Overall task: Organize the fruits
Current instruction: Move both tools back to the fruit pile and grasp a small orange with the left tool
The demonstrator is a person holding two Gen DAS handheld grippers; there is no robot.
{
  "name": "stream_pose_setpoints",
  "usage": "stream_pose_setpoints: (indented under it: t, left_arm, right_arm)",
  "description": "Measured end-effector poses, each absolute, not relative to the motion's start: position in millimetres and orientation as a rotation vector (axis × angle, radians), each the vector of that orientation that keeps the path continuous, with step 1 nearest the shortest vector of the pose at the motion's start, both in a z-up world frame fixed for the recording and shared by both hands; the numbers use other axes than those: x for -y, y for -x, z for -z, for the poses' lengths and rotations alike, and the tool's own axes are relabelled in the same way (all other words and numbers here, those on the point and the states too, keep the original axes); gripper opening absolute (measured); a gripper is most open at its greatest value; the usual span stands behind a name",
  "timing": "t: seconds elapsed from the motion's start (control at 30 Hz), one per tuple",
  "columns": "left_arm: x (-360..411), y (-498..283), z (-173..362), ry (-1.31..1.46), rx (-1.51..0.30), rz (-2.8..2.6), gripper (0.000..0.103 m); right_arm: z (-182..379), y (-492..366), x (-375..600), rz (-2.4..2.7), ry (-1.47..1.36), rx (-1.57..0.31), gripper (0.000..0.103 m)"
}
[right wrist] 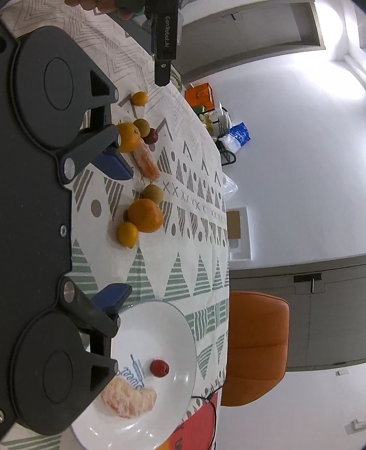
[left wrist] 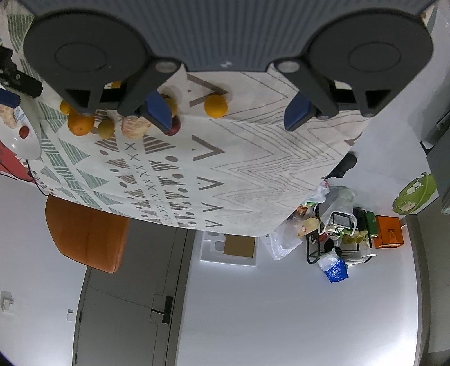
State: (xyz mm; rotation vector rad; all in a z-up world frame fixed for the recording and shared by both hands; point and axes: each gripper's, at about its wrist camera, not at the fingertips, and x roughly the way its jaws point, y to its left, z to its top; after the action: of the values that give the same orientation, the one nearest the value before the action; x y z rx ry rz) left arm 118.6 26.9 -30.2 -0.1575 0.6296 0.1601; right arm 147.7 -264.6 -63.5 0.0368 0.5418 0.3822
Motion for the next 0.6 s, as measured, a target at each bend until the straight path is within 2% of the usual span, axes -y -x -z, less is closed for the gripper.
stream_pose_setpoints:
  t: [0.17, 0.37, 0.47, 0.6]
  left_arm:
    - [-33, -123, 38, 0.182, -0.64, -0.148, 0.086]
    - [-34, -132, 46, 0.187, -0.65, -0.137, 0.084]
    - [-35, -135, 52, 0.192, -0.654, -0.132, 0.079]
    - [-35, -142, 60, 0.222, -0.671, -0.114, 0.062]
  right_arm:
    - [68, -159, 260, -0.384, -0.033, -0.571, 0.069]
    - [74, -168, 252, -0.391, -0.022, -0.591, 0.069]
    - [76, -174, 250, -0.389, -0.015, -0.601, 0.069]
    - [76, -182, 247, -0.394, -0.006, -0.607, 0.069]
